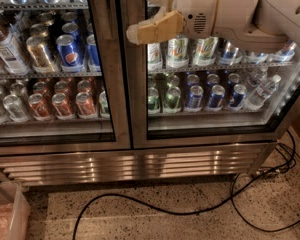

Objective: Open right fridge door

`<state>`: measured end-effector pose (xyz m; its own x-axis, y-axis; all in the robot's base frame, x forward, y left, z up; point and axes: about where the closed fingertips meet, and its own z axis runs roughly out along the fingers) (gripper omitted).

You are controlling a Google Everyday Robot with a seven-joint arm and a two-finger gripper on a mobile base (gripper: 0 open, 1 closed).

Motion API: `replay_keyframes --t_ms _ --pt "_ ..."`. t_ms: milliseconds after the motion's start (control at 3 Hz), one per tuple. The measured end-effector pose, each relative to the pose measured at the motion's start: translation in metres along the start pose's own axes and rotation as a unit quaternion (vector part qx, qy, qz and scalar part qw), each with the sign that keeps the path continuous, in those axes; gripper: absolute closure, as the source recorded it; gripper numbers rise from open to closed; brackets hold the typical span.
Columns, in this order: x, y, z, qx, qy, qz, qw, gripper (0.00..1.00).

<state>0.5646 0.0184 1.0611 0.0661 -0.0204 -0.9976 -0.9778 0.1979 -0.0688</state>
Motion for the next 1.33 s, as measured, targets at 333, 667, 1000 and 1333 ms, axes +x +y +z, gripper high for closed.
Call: replay_keyframes --t_ms 333,667,1000,1333 --pt "0.002 -0.001 0.000 -0.002 -0.011 0.012 0.9999 0.00" --pt "0.007 -0.005 0.006 -0.013 -0.016 0.022 0.9995 0.00" --pt "0.007 -0.011 0.014 -0.030 -0.013 0.025 0.9992 0.00" --pt "0.005 -0.017 0.026 -0.047 -0.009 0.024 0.9985 0.00"
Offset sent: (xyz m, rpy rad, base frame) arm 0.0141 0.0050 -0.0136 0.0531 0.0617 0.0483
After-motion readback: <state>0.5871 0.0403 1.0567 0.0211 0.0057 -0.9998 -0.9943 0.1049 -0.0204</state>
